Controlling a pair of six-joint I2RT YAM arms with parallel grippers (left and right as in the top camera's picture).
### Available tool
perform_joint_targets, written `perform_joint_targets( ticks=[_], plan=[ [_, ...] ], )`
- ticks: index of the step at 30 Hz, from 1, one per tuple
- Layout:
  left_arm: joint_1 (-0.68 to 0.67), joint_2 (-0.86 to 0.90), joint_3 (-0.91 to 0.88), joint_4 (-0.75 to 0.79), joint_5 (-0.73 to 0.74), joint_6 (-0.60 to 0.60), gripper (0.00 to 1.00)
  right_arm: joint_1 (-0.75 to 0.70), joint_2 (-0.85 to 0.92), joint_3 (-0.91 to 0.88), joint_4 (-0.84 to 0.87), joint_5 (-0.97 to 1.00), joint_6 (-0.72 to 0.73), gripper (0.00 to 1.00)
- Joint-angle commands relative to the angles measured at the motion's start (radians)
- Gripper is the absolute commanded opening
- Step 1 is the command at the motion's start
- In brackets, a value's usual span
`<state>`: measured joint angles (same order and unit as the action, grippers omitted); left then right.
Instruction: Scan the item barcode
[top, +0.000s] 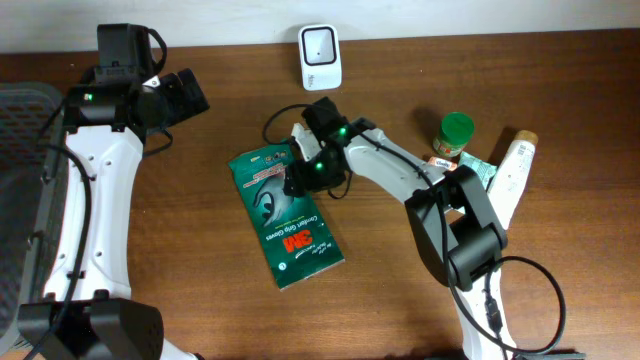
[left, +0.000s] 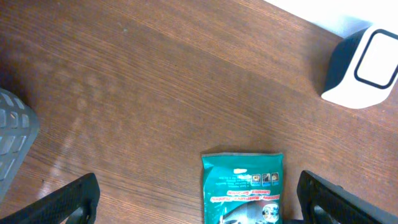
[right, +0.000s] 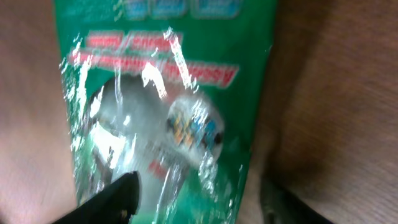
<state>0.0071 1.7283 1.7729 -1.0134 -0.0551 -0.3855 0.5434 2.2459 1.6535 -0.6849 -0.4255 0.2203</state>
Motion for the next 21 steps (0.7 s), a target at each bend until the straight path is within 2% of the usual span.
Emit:
perform_joint_targets(
  ticks=[1, 3, 4, 5, 8, 9, 12, 17, 20, 21],
  plan=[
    [0.003, 0.04, 0.008, 0.004, 0.007, -0.01, 0.99, 0.047, 0.116, -0.032, 0.006, 0.239, 0.144, 0.57],
    [0.003, 0.065, 0.008, 0.002, 0.008, -0.01, 0.99, 0.058, 0.127, -0.032, 0.005, 0.299, 0.167, 0.49],
    [0.003, 0.077, 0.008, -0.001, 0.008, -0.01, 0.99, 0.061, 0.129, -0.032, 0.003, 0.316, 0.168, 0.4],
    [0.003, 0.092, 0.008, -0.005, 0.008, -0.01, 0.99, 0.061, 0.13, -0.032, 0.0, 0.334, 0.185, 0.27],
    [0.003, 0.132, 0.008, -0.013, 0.012, -0.011, 1.0, 0.055, 0.13, -0.032, -0.022, 0.385, 0.254, 0.09],
    [0.003, 0.145, 0.008, -0.014, 0.016, -0.011, 0.97, 0.048, 0.13, -0.032, -0.029, 0.385, 0.269, 0.04],
    [0.002, 0.163, 0.008, -0.024, 0.018, -0.022, 0.94, 0.012, 0.128, -0.017, -0.068, 0.376, 0.299, 0.04],
    [-0.006, 0.182, 0.008, -0.024, 0.102, -0.024, 0.87, -0.103, 0.126, 0.066, -0.201, 0.298, 0.297, 0.04],
    [-0.04, 0.208, 0.002, -0.025, 0.112, -0.048, 0.73, -0.163, 0.126, 0.069, -0.229, 0.183, 0.261, 0.04],
    [-0.051, 0.219, -0.003, -0.023, 0.125, -0.048, 0.64, -0.179, 0.126, 0.069, -0.236, 0.137, 0.232, 0.04]
  ],
)
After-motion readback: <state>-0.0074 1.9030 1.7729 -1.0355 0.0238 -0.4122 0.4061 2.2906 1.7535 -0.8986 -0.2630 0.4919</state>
